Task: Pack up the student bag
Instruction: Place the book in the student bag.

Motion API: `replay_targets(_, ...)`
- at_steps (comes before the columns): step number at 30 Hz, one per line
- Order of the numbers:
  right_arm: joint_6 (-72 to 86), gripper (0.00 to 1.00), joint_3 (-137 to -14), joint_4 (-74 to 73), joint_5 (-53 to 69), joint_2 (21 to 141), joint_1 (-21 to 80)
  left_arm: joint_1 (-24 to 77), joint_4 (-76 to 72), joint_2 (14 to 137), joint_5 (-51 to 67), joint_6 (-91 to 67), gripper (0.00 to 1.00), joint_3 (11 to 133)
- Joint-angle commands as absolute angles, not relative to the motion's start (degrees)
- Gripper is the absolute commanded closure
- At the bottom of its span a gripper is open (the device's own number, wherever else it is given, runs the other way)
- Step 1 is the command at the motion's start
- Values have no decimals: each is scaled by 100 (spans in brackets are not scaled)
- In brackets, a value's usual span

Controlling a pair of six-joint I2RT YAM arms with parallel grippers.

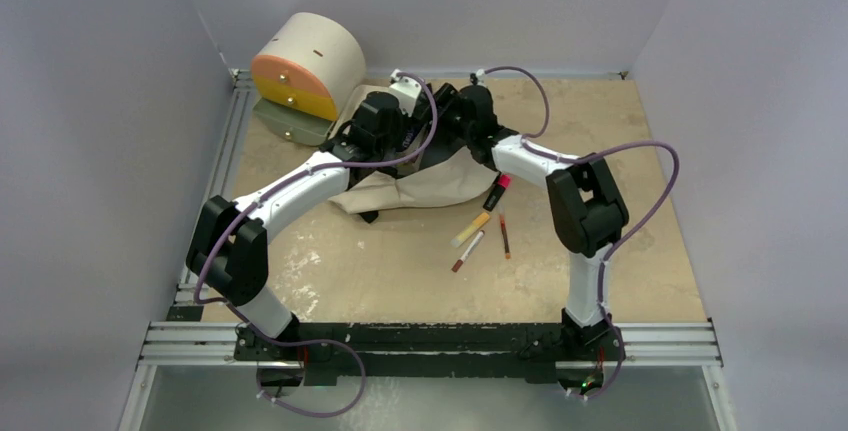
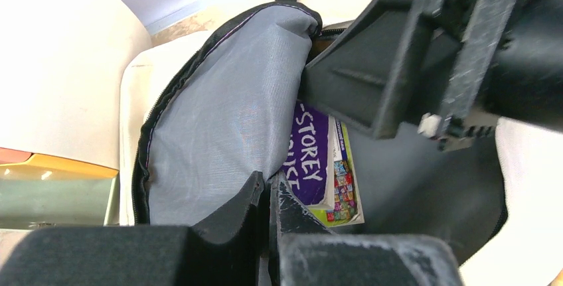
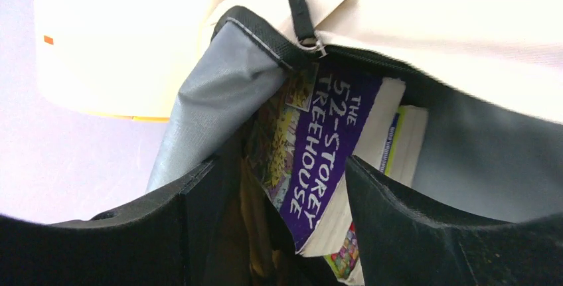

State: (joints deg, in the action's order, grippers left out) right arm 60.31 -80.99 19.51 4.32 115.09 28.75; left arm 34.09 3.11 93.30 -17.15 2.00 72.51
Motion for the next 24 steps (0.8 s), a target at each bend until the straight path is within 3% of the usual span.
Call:
replay_targets(1, 5688, 30, -7860, 2014, 48, 10839, 2668, 3421, -18, 9035, -1543, 65, 100, 7340)
replay_targets(7, 5281, 31, -7300, 1830, -310, 10099, 2560, 3425, -9, 9059, -705, 149, 99, 7334)
replay_targets(11, 5039, 31, -6935, 1758, -400, 9559, 2558, 3436, 234, 9147, -309, 45, 69, 7444)
replay_targets(15, 4756, 31, -6633, 1564, -351, 9112, 2558, 3426, 237, 9017, -177, -202, 51, 7434)
replay_targets(20, 4430, 31, -6367, 1025, -727, 8540, 2558, 3421, 214, 8712, -340, -513, 42, 7327)
replay_targets(24, 4381, 31, -6068, 638, -940, 8015, 2558, 3425, 322, 8681, -1255, -663, 40, 7272)
